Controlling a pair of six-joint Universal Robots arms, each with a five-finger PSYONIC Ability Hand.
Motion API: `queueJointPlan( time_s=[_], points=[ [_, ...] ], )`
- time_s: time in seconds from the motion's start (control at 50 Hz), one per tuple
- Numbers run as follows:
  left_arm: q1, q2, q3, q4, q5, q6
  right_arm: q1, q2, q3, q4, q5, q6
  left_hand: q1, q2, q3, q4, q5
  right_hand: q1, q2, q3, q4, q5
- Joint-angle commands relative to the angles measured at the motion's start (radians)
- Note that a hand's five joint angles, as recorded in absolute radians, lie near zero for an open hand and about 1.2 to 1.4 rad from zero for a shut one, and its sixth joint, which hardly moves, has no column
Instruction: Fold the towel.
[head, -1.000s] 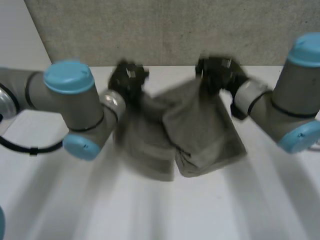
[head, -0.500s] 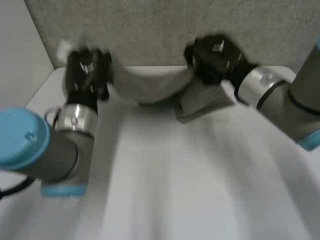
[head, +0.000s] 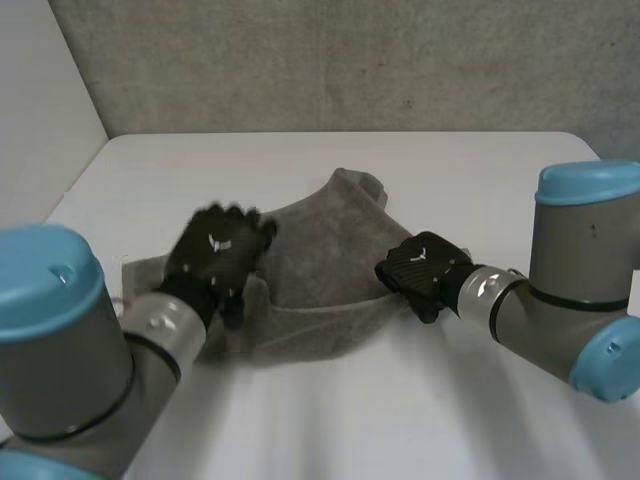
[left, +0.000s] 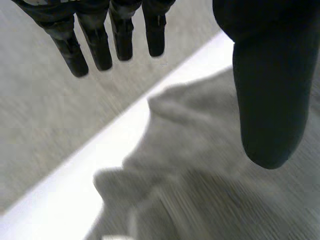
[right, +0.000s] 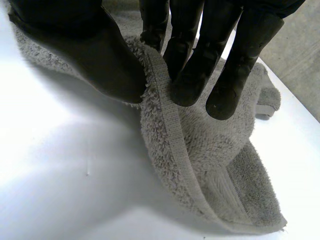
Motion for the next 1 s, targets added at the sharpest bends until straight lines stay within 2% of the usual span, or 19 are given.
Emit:
queueJointPlan(
  time_s=[0.02,0.16,0.2,0.32,0.36,0.58,0.78,1.0],
  points=[
    [0.063,-0.068,0.199,0.002,0.047,0.005,-0.003,-0.053,0.136,-0.102,-0.003,0.000,-0.043,-0.041,-0.039,-0.041,-0.042,0.067,0.073,0.059,0.066,0.054],
    [0.123,-0.267,0.385,-0.081,0.087,0.005,-0.024,-0.068,0.216,-0.173,-0.003,-0.004,0.107,0.109,0.111,0.108,0.108,0.067,0.073,0.059,0.066,0.054],
    [0.128,-0.363,0.469,-0.159,0.131,0.007,-0.032,-0.067,0.229,-0.177,-0.004,-0.004,0.130,0.133,0.134,0.132,0.131,0.067,0.073,0.059,0.066,0.054],
    [0.137,-0.463,0.566,-0.268,0.209,0.009,-0.047,-0.065,0.235,-0.179,-0.007,-0.004,0.201,0.203,0.205,0.202,0.202,0.067,0.073,0.059,0.066,0.054],
    [0.159,-0.503,0.599,-0.334,0.235,0.007,-0.053,-0.062,0.236,-0.179,-0.007,-0.004,0.294,0.297,0.298,0.296,0.296,0.067,0.073,0.059,0.066,0.054],
    [0.165,-0.524,0.610,-0.378,0.231,0.009,-0.055,-0.057,0.236,-0.180,-0.010,-0.004,0.494,0.497,0.498,0.496,0.495,0.067,0.073,0.059,0.066,0.054],
    [0.163,-0.555,0.599,-0.383,0.229,0.010,-0.053,-0.054,0.238,-0.180,-0.010,-0.004,0.494,0.497,0.498,0.496,0.496,0.067,0.073,0.059,0.066,0.054],
    [0.146,-0.546,0.552,-0.386,0.228,0.009,-0.061,-0.054,0.236,-0.187,-0.006,-0.004,0.588,0.591,0.592,0.590,0.590,0.067,0.073,0.059,0.066,0.054]
  ],
)
